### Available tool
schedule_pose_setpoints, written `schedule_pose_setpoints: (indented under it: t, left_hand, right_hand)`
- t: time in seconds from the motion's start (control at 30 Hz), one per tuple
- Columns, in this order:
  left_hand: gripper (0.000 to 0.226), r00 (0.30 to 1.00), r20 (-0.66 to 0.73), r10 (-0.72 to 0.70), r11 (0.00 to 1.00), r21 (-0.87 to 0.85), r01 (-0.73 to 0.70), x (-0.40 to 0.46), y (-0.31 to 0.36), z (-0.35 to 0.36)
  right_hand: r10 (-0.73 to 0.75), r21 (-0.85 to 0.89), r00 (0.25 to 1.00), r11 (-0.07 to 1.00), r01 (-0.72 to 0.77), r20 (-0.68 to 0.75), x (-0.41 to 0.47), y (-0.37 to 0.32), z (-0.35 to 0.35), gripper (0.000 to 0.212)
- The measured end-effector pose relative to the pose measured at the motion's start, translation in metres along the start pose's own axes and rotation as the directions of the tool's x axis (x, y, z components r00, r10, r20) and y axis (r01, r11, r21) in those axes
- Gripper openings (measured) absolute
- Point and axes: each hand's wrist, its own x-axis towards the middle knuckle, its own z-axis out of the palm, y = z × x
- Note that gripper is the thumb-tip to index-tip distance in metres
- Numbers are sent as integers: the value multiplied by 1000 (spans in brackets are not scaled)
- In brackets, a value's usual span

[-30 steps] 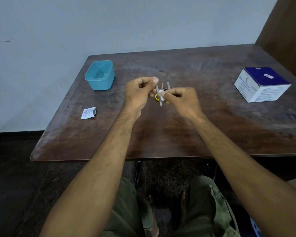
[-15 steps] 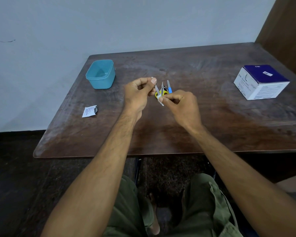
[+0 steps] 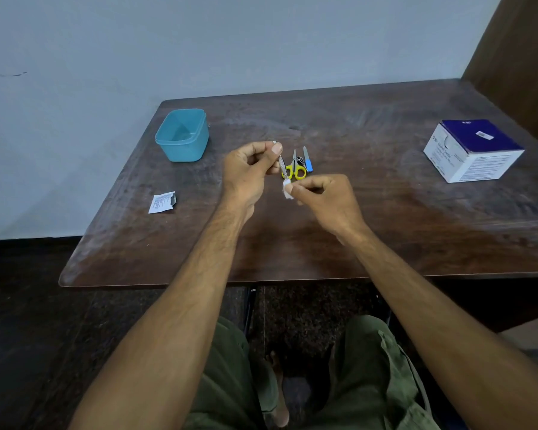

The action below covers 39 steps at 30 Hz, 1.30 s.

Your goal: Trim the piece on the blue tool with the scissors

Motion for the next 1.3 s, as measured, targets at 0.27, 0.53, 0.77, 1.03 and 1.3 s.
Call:
schedule_pose_setpoints:
  t: [0.27, 0.53, 0.77, 1.03, 1.3]
  left_hand:
    - [5, 997, 82, -8, 996, -86, 15, 1, -1, -2]
    - [10, 990, 131, -55, 977, -197, 80, 8, -3, -6]
    - [16, 978, 168, -120, 966, -209, 154, 9, -6, -4]
    - [15, 974, 141, -177, 983, -28, 183, 11, -16, -7]
    - [15, 994, 44, -102, 995, 16, 101, 20, -23, -5]
  right_hand:
    - [102, 273, 992, 955, -119, 77, 10, -13, -3, 18]
    - [217, 377, 937, 872, -313, 275, 8, 0, -3, 12]
    - [250, 442, 914, 814, -377, 318, 18, -8, 0, 14]
    - [235, 379, 955, 879, -289, 182, 22, 4, 6, 14]
    - [163, 200, 975, 961, -192, 152, 19, 15, 12, 14]
